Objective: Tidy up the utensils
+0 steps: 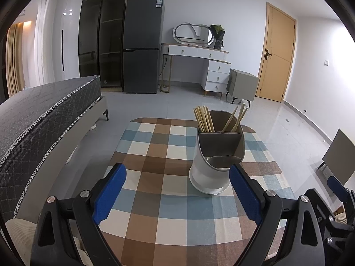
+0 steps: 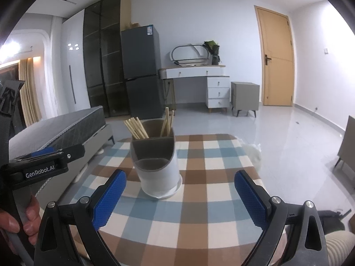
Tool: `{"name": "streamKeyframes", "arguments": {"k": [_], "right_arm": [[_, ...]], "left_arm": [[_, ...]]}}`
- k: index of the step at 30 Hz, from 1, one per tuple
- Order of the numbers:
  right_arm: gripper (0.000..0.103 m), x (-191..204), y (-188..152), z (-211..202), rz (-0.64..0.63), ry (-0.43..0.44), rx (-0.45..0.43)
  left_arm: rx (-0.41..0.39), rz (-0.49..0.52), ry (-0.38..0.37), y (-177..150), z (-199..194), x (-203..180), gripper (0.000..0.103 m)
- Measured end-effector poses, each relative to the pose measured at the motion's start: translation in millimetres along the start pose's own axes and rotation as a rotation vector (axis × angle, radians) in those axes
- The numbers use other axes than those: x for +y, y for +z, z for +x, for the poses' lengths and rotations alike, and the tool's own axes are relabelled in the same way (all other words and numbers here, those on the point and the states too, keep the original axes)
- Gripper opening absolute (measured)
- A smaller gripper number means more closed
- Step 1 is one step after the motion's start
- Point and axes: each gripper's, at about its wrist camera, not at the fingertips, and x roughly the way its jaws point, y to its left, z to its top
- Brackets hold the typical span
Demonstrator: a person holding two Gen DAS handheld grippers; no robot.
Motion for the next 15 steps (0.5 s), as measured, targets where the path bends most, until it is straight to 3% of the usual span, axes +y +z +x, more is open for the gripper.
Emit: {"name": "streamKeyframes", "arguments": {"k": [15], "right_arm": [[0.099,-1.0,0.9,-2.2,0.004,-0.001,-0.004]], "left_arm": [[0.009,-0.01,0.005,-1.2,2.6,-0.1,0.091]]}}
